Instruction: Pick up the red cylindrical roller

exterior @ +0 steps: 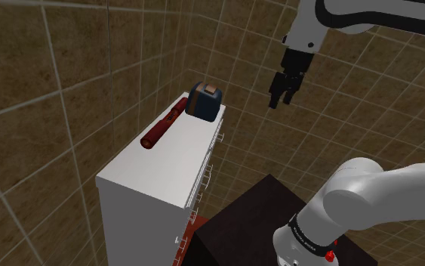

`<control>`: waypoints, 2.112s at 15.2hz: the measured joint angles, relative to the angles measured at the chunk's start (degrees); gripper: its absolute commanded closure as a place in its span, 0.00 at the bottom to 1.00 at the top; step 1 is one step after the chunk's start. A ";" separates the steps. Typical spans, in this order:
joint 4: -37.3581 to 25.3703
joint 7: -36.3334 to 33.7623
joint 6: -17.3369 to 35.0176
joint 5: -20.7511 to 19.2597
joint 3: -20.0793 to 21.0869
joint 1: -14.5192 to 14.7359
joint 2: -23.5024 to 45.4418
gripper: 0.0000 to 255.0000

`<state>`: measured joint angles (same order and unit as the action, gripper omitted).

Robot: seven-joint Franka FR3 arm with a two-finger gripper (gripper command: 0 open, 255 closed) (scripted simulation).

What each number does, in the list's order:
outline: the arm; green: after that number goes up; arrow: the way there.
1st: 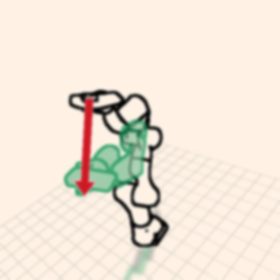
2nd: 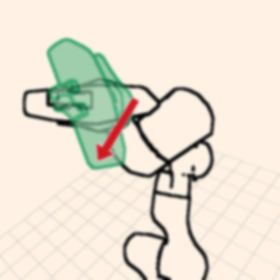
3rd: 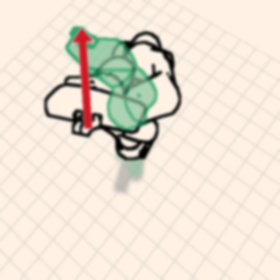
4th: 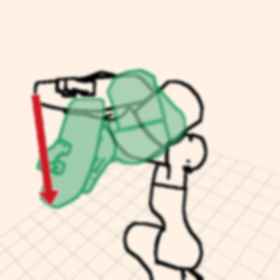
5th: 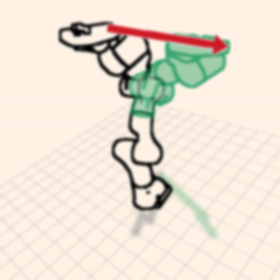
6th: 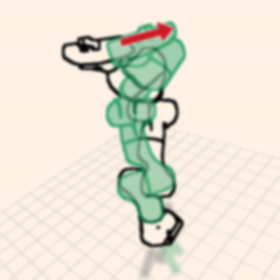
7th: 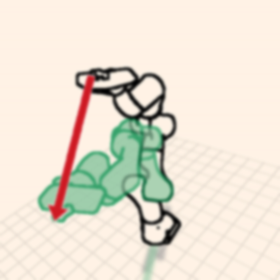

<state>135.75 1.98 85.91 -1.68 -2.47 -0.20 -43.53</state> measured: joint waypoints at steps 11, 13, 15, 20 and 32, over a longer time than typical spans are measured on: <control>-1.78 -17.43 13.37 4.66 8.27 -0.70 14.27 0.00; -3.35 -21.20 16.57 4.93 9.83 -1.02 18.88 0.00; -4.69 -25.04 18.86 4.99 11.19 -1.28 22.28 0.00; -10.40 -34.72 24.24 3.77 14.04 -1.92 33.02 0.00; -33.02 -55.94 28.91 -3.33 14.48 -0.56 60.39 0.00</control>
<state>102.73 -53.96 114.81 -5.01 12.01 -0.75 16.86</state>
